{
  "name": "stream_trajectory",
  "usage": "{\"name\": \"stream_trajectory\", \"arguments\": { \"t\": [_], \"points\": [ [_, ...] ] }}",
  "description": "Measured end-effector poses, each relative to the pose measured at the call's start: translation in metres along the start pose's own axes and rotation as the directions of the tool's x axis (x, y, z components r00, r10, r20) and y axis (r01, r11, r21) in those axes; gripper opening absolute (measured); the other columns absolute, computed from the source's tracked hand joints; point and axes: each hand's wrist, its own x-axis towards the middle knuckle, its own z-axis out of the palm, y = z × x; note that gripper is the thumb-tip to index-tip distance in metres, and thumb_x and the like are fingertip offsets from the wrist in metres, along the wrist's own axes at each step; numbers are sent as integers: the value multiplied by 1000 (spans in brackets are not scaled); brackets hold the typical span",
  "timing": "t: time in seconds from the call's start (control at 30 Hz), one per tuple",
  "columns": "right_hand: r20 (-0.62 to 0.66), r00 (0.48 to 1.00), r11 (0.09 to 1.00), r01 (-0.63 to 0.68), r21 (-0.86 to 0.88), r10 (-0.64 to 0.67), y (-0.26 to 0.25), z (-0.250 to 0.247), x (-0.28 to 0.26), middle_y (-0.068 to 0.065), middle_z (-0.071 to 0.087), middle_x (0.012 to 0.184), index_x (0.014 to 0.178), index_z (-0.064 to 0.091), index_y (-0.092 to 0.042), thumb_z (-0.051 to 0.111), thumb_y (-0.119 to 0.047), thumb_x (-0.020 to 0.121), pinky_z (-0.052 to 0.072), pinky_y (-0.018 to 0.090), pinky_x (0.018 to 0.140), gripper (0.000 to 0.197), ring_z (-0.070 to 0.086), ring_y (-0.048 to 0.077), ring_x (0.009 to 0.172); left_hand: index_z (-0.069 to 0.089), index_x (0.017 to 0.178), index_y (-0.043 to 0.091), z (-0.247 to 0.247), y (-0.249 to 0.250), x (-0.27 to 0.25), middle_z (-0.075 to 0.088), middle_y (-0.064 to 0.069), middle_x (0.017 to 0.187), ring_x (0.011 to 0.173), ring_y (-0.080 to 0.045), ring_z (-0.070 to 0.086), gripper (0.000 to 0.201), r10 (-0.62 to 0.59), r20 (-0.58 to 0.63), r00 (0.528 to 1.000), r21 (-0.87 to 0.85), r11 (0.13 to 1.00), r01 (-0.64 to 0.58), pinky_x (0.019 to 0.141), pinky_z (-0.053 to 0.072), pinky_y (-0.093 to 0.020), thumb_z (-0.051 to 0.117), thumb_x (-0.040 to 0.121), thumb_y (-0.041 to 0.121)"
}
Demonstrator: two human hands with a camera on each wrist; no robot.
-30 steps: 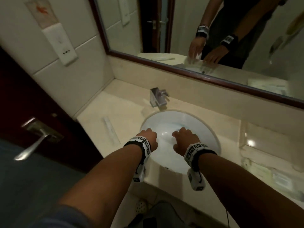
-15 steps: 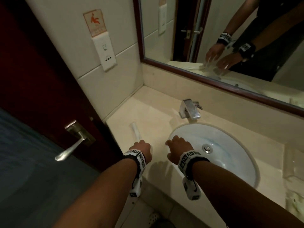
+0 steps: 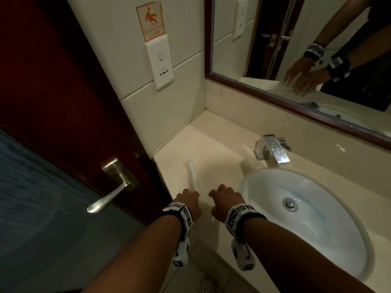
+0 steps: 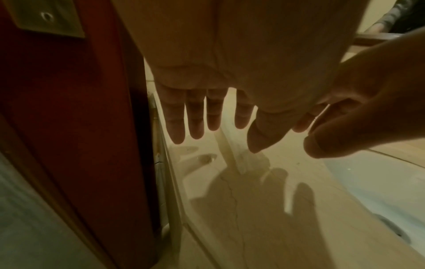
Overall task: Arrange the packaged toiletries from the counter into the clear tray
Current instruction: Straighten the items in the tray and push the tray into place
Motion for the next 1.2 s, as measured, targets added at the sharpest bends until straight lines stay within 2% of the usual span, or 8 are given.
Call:
{"name": "stream_trajectory", "arguments": {
  "t": [0.2, 0.37, 0.57, 0.77, 0.9, 1.03, 1.1, 1.2],
  "points": [
    [27, 1000, 1000, 4, 20, -5, -5, -1, 20, 4, 42, 138, 144, 40, -31, 57, -35, 89, 43, 44, 101, 58, 44, 28, 125, 32, 144, 34, -3, -8, 10, 41, -9, 135, 122, -31, 50, 57, -22, 39, 999, -29, 999, 23, 98, 46, -42, 50, 90, 37],
    [46, 999, 999, 19, 28, -21, -10, 0, 31, 5, 43, 139, 146, 39, -29, 55, -32, 89, 44, 44, 101, 59, 45, 28, 126, 29, 147, 34, -9, -8, 18, 40, -9, 140, 127, -30, 47, 60, -40, 73, 997, -57, 997, 44, 101, 45, -41, 49, 91, 35],
    [90, 995, 998, 49, 50, -53, -10, 3, 38, 5, 44, 140, 147, 38, -28, 58, -36, 89, 44, 43, 102, 62, 46, 29, 125, 32, 147, 31, -8, -6, 28, 39, -10, 143, 130, -31, 46, 59, -43, 113, 993, -51, 997, 49, 102, 44, -40, 50, 91, 34],
    [144, 986, 993, 71, 93, -84, -10, 7, 42, 6, 42, 143, 149, 35, -27, 61, -38, 88, 44, 44, 103, 67, 45, 30, 128, 42, 138, 28, -7, -4, 33, 46, -11, 135, 122, -32, 53, 52, -8, 180, 984, -55, 998, 18, 98, 48, -42, 52, 88, 38],
    [154, 984, 991, 73, 110, -90, -13, 10, 45, 6, 43, 143, 150, 33, -26, 61, -37, 87, 45, 43, 102, 69, 47, 30, 127, 44, 138, 29, -8, -5, 38, 47, -11, 132, 119, -33, 55, 53, -5, 205, 979, -63, 998, 19, 96, 50, -41, 53, 86, 37],
    [157, 984, 991, 68, 115, -85, -14, 14, 48, 7, 44, 142, 148, 32, -23, 61, -35, 88, 46, 42, 101, 67, 48, 30, 126, 59, 119, 13, -10, -1, 47, 60, -14, 124, 110, -31, 61, 36, 37, 225, 974, -77, 997, -20, 90, 53, -39, 54, 87, 29],
    [147, 985, 989, 74, 126, -93, -15, 16, 51, 7, 45, 141, 145, 34, -25, 61, -36, 87, 46, 42, 100, 65, 49, 30, 124, 62, 114, 10, -9, -1, 47, 63, -14, 120, 106, -31, 63, 31, 36, 216, 976, -106, 994, -14, 85, 54, -36, 58, 88, 26],
    [136, 987, 988, 69, 139, -88, -18, 18, 54, 6, 45, 139, 145, 34, -27, 64, -37, 86, 47, 42, 100, 66, 50, 30, 124, 51, 126, 16, -7, -4, 45, 55, -10, 129, 116, -30, 58, 43, -15, 182, 983, -234, 970, 58, 88, 49, -33, 63, 86, 29]
  ]
}}
